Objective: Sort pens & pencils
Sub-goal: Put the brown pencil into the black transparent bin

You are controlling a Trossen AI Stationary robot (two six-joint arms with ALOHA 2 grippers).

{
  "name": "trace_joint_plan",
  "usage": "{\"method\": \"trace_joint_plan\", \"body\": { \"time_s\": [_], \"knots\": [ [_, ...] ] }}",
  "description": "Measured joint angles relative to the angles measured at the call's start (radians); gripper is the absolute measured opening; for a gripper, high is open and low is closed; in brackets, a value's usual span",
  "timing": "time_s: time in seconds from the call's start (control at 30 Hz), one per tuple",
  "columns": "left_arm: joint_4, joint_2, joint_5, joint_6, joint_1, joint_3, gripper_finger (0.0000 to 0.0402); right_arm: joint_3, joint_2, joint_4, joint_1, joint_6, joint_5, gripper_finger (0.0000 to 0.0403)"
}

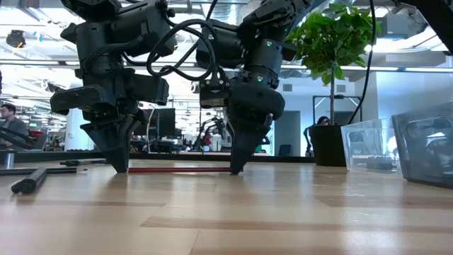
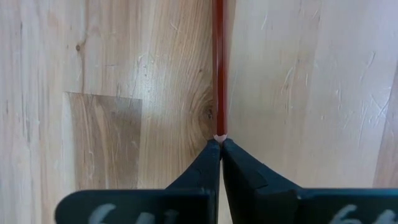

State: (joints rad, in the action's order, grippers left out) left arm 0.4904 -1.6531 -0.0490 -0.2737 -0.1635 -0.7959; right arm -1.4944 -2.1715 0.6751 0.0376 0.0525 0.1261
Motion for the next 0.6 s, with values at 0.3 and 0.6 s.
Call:
{"method": "trace_joint_plan", "body": {
  "time_s": [0.3, 0.6],
  "knots": [
    [-0.001, 0.0, 0.0, 0.0, 0.0, 0.0, 0.0, 0.0, 0.0, 0.008, 0.0, 0.005, -0.003, 0.0074],
    [-0.018, 0.0, -0.04, -0.002, -0.002, 0.002, 0.0001, 0.0, 0.001, 0.008, 0.001, 0.013, -0.024, 0.0042]
  ]
}}
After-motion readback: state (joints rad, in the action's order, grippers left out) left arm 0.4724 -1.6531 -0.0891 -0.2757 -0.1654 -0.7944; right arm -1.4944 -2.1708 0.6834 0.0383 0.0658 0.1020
